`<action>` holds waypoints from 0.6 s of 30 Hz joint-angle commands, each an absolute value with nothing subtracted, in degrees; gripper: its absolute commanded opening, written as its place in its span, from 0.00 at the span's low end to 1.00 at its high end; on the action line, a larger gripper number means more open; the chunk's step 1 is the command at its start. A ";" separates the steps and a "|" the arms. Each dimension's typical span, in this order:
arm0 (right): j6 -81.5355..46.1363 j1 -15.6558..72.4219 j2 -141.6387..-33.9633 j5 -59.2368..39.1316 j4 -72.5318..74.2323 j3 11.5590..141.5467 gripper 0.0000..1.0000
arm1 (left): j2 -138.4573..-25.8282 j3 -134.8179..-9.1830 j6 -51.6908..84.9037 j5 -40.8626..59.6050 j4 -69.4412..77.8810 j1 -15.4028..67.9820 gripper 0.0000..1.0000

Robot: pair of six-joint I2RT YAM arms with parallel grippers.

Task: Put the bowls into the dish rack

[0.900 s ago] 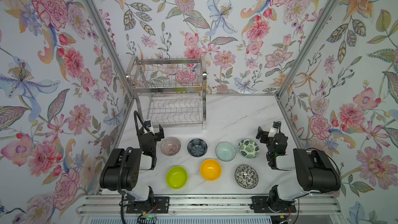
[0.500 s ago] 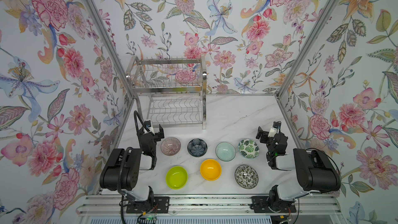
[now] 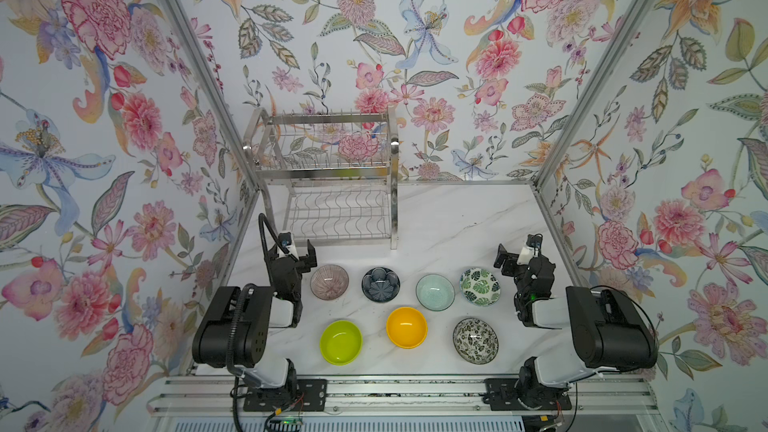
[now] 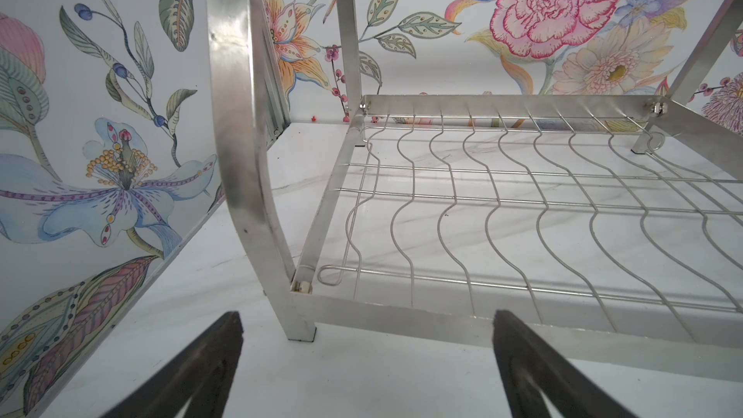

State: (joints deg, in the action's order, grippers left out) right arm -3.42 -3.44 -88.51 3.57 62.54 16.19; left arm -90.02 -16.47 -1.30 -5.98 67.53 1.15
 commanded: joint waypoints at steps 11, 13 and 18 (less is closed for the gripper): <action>-4.83 -4.84 -88.45 1.74 61.68 17.52 0.98 | -90.32 -16.44 -1.93 -5.01 67.98 0.71 0.99; -4.79 -4.83 -88.50 1.76 61.69 17.51 0.99 | -90.27 -16.43 -1.93 -4.84 67.94 0.78 0.99; -4.81 -4.91 -88.46 1.67 61.84 17.46 0.99 | -90.28 -16.42 -1.94 -5.03 67.94 0.77 0.99</action>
State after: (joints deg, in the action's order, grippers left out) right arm -3.90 -4.40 -88.51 2.31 61.73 16.58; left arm -90.02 -16.47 -1.30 -5.96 67.16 1.15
